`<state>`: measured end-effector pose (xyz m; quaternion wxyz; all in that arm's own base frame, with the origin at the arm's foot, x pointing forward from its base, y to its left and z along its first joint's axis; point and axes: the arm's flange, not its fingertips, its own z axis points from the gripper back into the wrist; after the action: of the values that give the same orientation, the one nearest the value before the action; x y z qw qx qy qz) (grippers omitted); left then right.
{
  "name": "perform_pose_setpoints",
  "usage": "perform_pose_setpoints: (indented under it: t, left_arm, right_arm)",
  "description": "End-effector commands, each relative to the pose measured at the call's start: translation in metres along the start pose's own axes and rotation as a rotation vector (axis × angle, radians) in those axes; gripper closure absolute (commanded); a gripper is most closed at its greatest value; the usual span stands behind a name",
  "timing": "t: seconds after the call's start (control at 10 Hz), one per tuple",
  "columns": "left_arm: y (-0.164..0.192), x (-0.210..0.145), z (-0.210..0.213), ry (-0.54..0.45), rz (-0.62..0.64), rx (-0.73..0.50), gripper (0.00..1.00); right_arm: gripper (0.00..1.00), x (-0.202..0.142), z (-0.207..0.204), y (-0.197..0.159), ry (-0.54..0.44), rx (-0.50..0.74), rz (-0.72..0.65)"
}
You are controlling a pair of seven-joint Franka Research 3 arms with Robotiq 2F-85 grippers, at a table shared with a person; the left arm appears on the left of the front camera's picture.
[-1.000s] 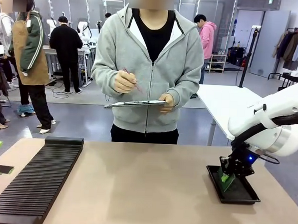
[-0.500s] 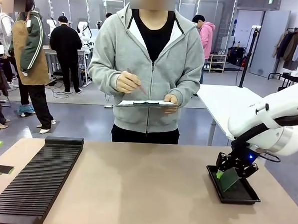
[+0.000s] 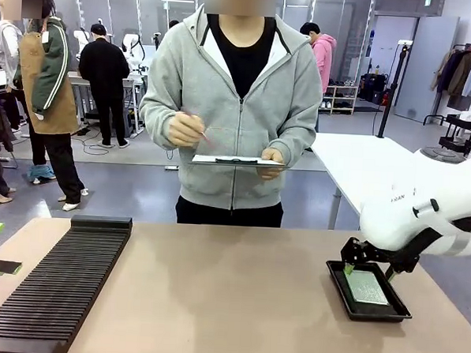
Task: Inspect the PCB.
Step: Place the Blank PCB in the ESD tray.
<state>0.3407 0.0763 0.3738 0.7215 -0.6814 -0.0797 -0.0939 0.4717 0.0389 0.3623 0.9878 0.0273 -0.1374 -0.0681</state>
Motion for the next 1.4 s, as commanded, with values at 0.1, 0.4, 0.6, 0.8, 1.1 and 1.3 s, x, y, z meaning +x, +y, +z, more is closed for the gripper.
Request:
perform_pose_setpoints:
  t: [0.1, 0.4, 0.6, 0.8, 1.1, 1.3]
  left_arm:
    - [-0.0003, 0.0011, -0.0008, -0.002, 0.003, -0.001, 0.00]
    - [-0.0003, 0.0011, -0.0008, -0.002, 0.003, -0.001, 0.00]
    - [-0.0003, 0.0011, -0.0008, -0.002, 0.003, -0.001, 0.00]
    - [-0.0003, 0.0011, -0.0008, -0.002, 0.003, -0.001, 0.00]
    - [-0.0003, 0.0011, -0.0008, -0.002, 0.003, -0.001, 0.00]
    - [-0.0003, 0.0011, -0.0008, -0.002, 0.003, -0.001, 0.00]
  right_arm:
    - [0.00, -0.0010, 0.0131, 0.0072, -0.023, -0.040, -0.047]
    - [0.00, 0.0008, 0.0115, 0.0008, -0.015, -0.008, -0.006]
    - [0.00, 0.0008, 0.0115, 0.0008, -0.015, -0.008, -0.006]
    - [0.00, 0.0008, 0.0115, 0.0008, -0.015, -0.008, -0.006]
    - [0.00, 0.0008, 0.0115, 0.0008, -0.015, -0.008, -0.006]
    - [0.00, 0.0008, 0.0115, 0.0008, -0.015, -0.008, -0.006]
